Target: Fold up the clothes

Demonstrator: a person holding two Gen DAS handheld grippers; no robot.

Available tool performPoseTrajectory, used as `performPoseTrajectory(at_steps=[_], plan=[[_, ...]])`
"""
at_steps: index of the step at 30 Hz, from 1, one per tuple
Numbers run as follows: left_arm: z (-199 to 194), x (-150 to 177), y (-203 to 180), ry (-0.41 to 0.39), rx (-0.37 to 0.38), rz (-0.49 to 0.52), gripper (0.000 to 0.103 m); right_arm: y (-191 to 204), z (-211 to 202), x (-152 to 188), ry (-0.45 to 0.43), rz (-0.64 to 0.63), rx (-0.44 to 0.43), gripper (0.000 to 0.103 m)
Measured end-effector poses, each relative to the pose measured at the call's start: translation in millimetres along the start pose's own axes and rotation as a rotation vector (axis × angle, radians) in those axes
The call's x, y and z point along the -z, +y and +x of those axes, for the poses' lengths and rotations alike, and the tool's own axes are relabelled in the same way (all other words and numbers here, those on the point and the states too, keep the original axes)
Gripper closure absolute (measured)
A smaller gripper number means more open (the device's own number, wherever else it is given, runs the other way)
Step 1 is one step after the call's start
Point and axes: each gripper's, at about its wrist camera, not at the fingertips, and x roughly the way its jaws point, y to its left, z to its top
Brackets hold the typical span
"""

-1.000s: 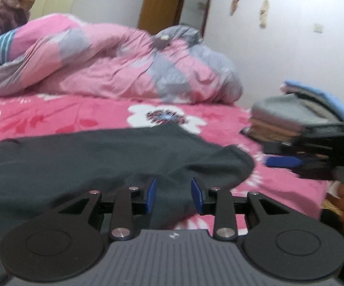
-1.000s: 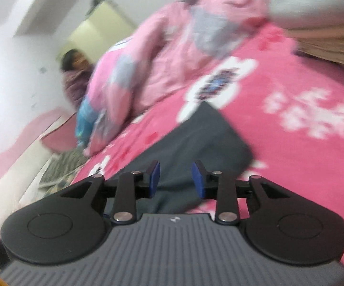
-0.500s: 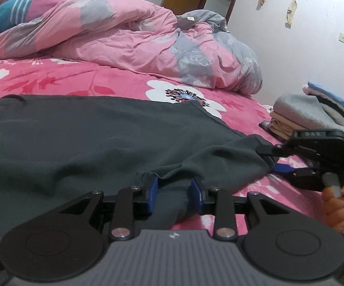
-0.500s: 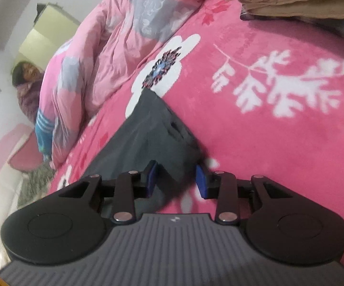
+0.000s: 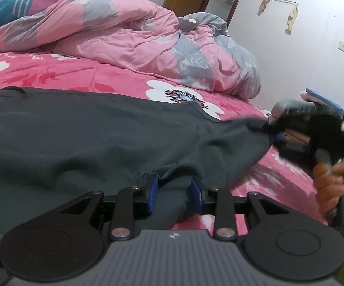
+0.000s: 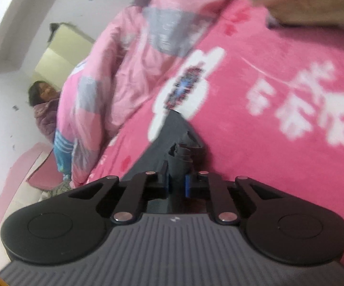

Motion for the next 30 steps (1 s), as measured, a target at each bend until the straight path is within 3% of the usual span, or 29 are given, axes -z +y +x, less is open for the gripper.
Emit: performPoseTrajectory(at_steps=[8,15,23,27,30], plan=[[-1,0,5,-0.005,0.02,-0.027,0.071,98,1,-9,0.075,-0.258,-0.132,0.095],[-12,0,13,-0.032,0.045,-0.066,0.072,174,13,19,0.193,-0.438,-0.241,0.096],[-106,-3,49,-0.152,0.019,-0.089,0.07,233,27,69,0.309,-0.57,-0.317,0.096],[-158,1,85,-0.196,-0.055,-0.154,0.07,254,40,102,0.375,-0.618,-0.357,0.096],[-188,9,105,-0.234,-0.15,-0.175,0.07,271,52,131,0.437,-0.665,-0.384,0.096]])
